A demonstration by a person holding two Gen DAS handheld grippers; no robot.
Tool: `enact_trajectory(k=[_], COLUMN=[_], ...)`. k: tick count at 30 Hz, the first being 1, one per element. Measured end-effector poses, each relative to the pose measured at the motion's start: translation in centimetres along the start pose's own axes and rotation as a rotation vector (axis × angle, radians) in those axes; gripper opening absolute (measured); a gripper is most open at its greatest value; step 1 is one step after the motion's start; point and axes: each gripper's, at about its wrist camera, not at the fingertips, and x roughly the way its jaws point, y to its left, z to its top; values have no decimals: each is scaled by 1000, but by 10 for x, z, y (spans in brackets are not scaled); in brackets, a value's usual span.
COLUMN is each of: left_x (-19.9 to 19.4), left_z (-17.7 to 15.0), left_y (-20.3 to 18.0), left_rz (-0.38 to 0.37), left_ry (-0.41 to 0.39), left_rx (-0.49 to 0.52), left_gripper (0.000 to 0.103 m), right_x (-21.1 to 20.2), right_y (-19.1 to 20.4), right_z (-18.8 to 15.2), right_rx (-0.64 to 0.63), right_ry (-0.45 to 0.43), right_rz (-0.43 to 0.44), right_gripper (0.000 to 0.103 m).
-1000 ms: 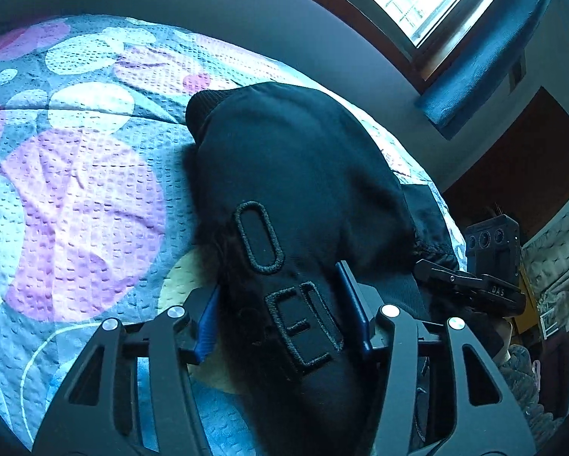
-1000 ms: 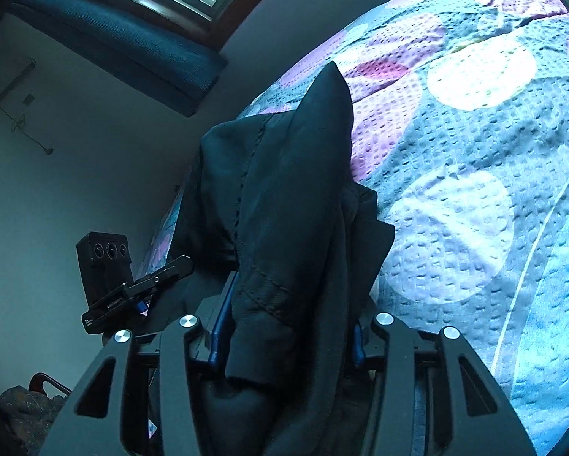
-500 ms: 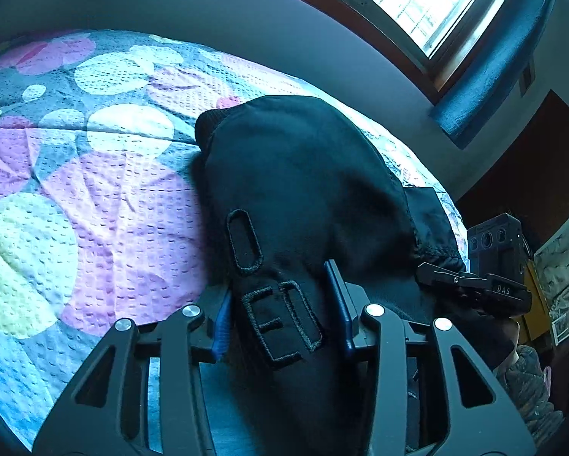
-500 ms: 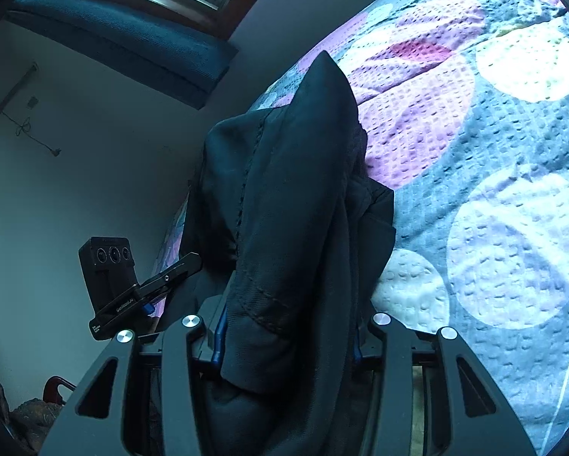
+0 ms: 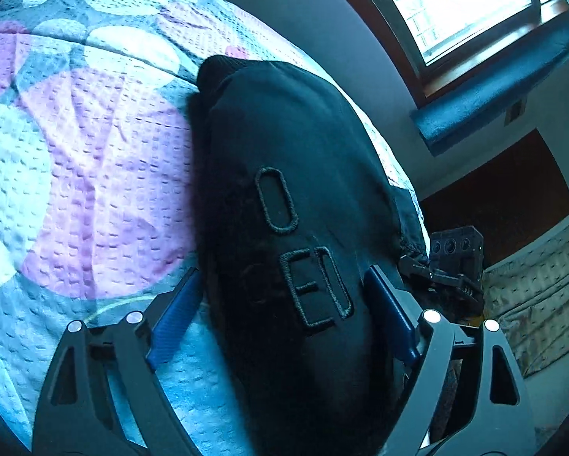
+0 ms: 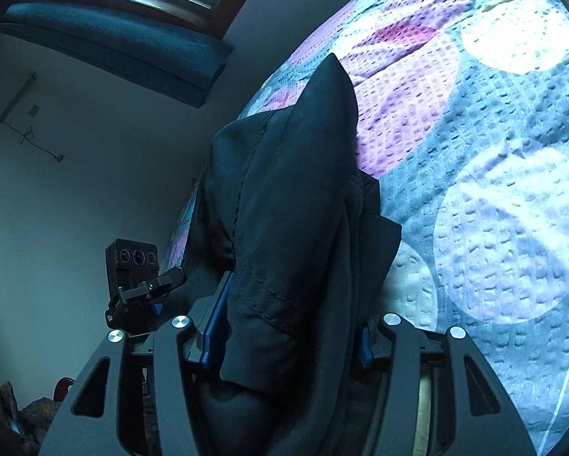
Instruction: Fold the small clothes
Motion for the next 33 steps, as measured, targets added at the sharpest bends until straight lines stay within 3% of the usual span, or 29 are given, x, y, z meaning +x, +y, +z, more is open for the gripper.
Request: enact_trajectory(k=[5, 11, 20, 33], left_x=[11, 5, -13, -39], left_z=[-6, -4, 12, 34], left_y=[-18, -30, -22, 22], left_rz=[74, 115, 156, 214], left_ry=[-8, -48, -93, -151], left_rx=[74, 116, 116, 34], left_gripper=[70, 56, 52, 52], right_x=[-9, -11, 8, 56], right_y=[-4, 6, 26, 32], right_z=[-8, -13, -7, 17], right_rx=[-18, -43, -68, -76], right_ry=[-12, -27, -29, 31], right_rz=[-8, -29, -41, 12], right_gripper=[54, 47, 45, 45])
